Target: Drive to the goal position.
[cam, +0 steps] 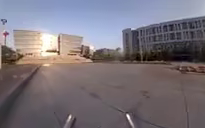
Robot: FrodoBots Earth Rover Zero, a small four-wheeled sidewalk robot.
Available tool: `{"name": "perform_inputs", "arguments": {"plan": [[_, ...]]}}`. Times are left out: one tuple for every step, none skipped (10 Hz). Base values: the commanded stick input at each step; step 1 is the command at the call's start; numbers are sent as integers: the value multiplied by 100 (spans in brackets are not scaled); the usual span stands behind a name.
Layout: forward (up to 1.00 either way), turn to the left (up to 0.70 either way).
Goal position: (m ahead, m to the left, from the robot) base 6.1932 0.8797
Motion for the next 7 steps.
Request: {"name": "perform_inputs", "arguments": {"plan": [[70,14],[70,14],[70,14],[70,14],[70,14],[70,14],[70,14]]}}
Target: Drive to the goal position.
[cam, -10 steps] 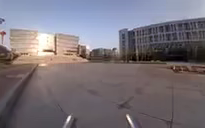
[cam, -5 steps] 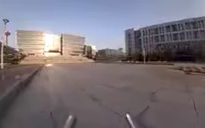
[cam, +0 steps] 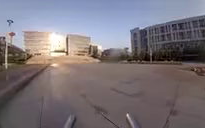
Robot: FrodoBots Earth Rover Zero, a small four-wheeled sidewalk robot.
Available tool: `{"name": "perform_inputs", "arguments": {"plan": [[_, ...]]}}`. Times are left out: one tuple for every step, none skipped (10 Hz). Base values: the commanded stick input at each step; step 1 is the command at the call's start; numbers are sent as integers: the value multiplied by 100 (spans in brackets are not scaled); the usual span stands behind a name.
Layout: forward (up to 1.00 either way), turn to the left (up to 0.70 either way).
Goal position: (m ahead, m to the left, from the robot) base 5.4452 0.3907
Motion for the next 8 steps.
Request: {"name": "perform_inputs", "arguments": {"plan": [[70,14],[70,14],[70,14],[70,14],[70,14],[70,14],[70,10],[70,0]]}}
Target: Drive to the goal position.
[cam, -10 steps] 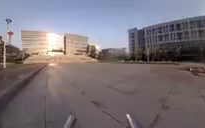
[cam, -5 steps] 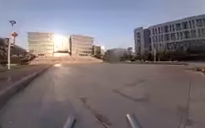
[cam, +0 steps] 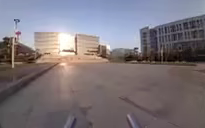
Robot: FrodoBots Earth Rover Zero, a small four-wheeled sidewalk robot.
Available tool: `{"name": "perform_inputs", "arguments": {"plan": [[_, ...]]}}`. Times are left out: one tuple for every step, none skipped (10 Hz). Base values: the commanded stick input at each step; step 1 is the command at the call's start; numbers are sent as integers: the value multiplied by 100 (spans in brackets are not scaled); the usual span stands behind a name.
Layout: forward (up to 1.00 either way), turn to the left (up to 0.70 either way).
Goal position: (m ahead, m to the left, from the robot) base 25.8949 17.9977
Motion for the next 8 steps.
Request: {"name": "perform_inputs", "arguments": {"plan": [[70,0],[70,0],[70,0],[70,0],[70,0],[70,0],[70,0],[70,0]]}}
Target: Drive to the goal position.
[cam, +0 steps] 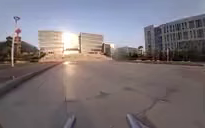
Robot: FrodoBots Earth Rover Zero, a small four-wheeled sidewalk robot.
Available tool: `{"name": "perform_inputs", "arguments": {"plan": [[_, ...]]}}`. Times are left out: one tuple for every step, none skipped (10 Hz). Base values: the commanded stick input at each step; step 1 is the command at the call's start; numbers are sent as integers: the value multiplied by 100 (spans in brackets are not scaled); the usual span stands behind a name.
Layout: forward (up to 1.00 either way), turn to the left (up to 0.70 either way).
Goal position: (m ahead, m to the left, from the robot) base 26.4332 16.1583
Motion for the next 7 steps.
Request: {"name": "perform_inputs", "arguments": {"plan": [[70,0],[70,0],[70,0],[70,0],[70,9],[70,14],[70,14]]}}
